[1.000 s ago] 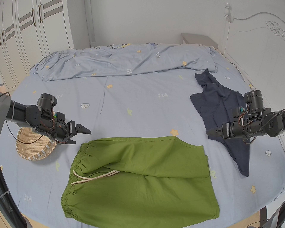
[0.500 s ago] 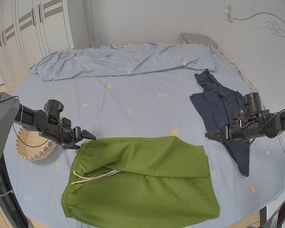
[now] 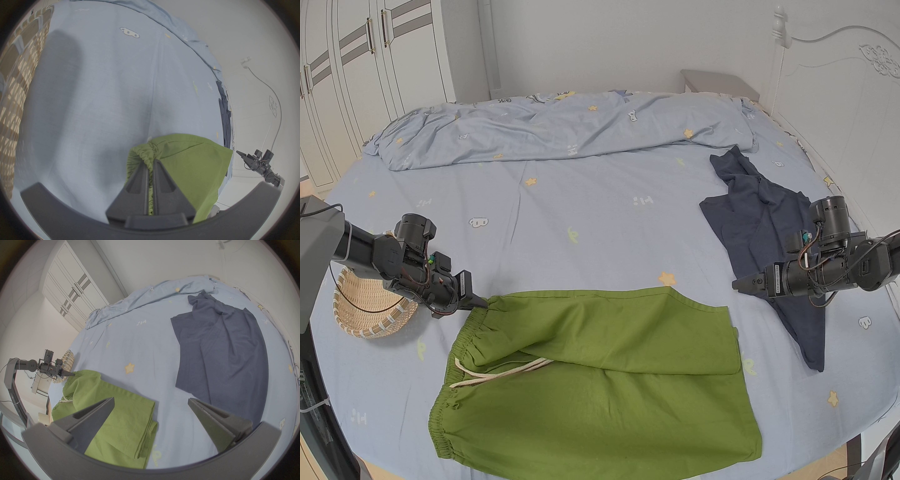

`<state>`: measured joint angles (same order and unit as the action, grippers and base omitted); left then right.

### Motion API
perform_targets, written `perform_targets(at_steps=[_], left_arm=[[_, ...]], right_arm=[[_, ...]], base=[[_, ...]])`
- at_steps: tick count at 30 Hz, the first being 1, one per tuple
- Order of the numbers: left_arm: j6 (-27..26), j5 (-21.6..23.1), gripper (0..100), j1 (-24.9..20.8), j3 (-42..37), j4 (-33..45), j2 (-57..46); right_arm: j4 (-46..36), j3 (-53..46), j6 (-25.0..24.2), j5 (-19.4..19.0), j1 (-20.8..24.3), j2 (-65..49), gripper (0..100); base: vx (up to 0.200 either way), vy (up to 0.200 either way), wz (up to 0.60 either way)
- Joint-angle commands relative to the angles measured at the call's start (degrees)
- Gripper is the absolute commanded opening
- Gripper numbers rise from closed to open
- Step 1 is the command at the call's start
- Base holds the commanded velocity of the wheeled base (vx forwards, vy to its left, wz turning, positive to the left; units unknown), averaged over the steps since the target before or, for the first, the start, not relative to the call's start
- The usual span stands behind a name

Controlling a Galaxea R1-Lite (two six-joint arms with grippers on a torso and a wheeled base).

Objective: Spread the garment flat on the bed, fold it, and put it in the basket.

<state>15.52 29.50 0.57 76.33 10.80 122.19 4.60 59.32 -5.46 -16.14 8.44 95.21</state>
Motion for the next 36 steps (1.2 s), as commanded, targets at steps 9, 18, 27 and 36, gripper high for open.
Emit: perform_targets(at_steps=[9,18,27,36], left_arm=[[0.2,-0.1,0,1.4,-0.8,0.4,-5.2],[0.1,-0.1,0,2.5,-1.1,0.4,-6.2],[0.1,-0.1,0,2.4,-1.2,0.4,-6.1],[0.1,-0.1,0,2.4,-1.1,0.2,-5.8]], right_arm=[[0.9,0.4,-0.3,-0.1,-0.2,2.4,100],[3.6,0.2,-0.1,-0.1,0.7,7.8,100],[3.9,-0.8,-0.2,-3.3,2.3,9.7,100],[4.0,-1.8,-0.2,-4.9,3.2,9.6,100]], base=[[0.0,0.0,0.0],[0.0,0.0,0.0],[0.0,0.0,0.0],[0.0,0.0,0.0]])
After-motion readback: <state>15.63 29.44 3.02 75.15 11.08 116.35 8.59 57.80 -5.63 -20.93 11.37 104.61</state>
